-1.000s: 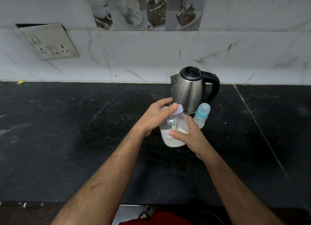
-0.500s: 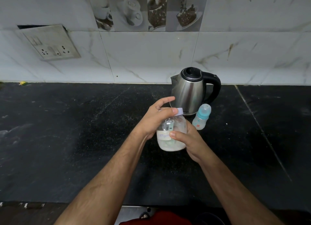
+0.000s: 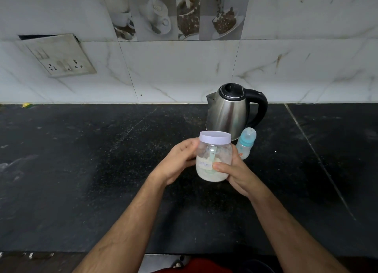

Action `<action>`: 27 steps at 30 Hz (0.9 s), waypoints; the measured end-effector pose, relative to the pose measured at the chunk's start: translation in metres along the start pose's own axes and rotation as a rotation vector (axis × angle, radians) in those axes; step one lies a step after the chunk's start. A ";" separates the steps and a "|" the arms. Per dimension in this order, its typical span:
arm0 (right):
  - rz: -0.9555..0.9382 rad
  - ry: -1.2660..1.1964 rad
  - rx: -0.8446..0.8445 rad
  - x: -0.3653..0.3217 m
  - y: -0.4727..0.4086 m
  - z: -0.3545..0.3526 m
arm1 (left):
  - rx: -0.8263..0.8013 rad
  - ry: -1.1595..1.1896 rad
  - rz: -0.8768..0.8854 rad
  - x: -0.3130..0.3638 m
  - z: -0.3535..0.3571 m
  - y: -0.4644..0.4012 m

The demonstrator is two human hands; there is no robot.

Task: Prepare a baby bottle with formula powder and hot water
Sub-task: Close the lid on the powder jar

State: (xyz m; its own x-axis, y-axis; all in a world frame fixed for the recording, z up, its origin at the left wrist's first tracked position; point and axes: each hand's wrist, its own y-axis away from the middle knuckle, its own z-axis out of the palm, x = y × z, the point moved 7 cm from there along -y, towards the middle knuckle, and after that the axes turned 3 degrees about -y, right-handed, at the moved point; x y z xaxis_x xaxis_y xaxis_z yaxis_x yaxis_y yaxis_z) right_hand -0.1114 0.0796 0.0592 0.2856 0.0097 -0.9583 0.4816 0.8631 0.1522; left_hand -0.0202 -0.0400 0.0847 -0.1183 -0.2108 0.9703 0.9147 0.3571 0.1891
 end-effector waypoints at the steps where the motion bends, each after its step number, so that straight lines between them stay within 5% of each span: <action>1: -0.004 -0.003 0.004 0.000 0.000 -0.004 | -0.018 -0.025 -0.012 -0.005 -0.002 0.003; 7: -0.015 0.065 0.024 0.000 -0.003 -0.015 | 0.041 -0.027 -0.032 -0.019 -0.008 -0.003; 27: -0.033 0.845 0.321 -0.002 -0.053 -0.059 | 0.251 -0.199 -0.053 -0.053 -0.019 -0.066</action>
State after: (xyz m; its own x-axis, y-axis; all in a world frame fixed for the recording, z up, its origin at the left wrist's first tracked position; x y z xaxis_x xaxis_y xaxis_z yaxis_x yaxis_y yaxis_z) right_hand -0.1867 0.0634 0.0384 -0.3753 0.4644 -0.8022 0.7230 0.6882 0.0602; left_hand -0.0669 -0.0693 0.0181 -0.2589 -0.0615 0.9639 0.7847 0.5686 0.2471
